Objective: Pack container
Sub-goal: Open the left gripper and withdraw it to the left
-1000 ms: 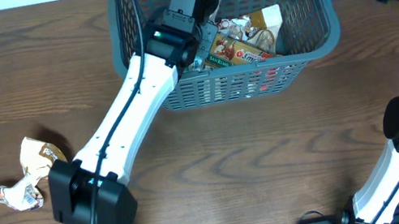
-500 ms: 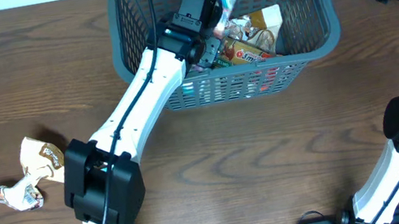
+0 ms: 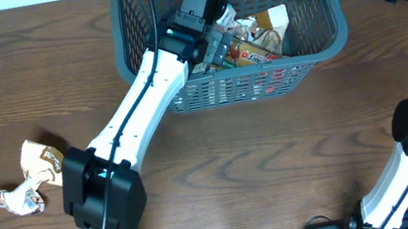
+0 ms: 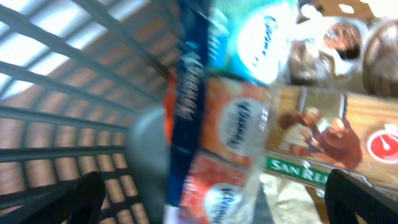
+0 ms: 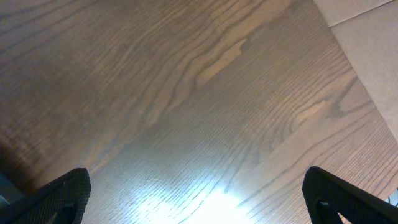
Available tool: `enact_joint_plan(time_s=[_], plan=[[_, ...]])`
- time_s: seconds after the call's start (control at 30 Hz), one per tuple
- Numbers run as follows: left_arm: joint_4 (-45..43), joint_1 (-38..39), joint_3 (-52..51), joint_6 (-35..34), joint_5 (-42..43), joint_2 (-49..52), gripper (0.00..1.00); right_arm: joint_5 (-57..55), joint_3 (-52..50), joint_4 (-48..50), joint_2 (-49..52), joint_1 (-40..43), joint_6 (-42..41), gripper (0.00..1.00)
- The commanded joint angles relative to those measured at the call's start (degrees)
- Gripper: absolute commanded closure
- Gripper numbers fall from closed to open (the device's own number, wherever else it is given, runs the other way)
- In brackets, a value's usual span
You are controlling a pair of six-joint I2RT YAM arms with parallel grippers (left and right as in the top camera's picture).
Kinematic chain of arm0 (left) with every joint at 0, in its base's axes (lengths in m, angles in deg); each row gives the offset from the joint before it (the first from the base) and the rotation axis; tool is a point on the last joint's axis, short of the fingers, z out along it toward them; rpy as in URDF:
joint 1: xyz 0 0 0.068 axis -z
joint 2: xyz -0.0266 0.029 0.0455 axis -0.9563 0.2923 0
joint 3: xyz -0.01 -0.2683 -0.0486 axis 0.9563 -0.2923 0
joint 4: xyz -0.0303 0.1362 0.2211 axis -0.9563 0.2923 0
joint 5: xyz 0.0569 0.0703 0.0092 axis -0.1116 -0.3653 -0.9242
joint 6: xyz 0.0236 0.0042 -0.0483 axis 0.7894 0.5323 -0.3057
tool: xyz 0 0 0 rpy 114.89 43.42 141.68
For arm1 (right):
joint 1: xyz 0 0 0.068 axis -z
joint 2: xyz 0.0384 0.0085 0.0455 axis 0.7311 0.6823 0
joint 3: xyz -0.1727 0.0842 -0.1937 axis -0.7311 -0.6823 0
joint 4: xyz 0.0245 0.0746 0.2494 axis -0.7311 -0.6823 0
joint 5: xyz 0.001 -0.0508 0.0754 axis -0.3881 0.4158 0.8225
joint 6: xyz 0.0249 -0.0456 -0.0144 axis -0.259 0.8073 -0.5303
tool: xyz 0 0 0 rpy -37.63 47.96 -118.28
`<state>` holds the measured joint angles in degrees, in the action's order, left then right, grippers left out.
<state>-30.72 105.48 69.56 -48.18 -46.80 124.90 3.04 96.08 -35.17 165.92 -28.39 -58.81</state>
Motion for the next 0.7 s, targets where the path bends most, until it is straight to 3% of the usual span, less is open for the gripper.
enact_joint_plan(time_s=[0.0,0.33,0.57,0.67], plan=[[0.0,0.0,4.2,3.0,-4.3,-5.2,0.01,-0.4,-0.1,0.1,0.4,0.5,-0.7,0.01],[-0.2,0.0,4.5,6.5,-4.3,-20.8,0.01,-0.4,-0.1,0.1,0.4,0.5,-0.7,0.01],[8.8,0.0,4.5,6.7,-4.4,-30.6,0.01,-0.4,-0.1,0.1,0.4,0.5,-0.7,0.01],[13.9,0.0,4.5,11.0,-7.5,-32.7,0.01,-0.4,-0.1,0.1,0.4,0.5,-0.7,0.01]])
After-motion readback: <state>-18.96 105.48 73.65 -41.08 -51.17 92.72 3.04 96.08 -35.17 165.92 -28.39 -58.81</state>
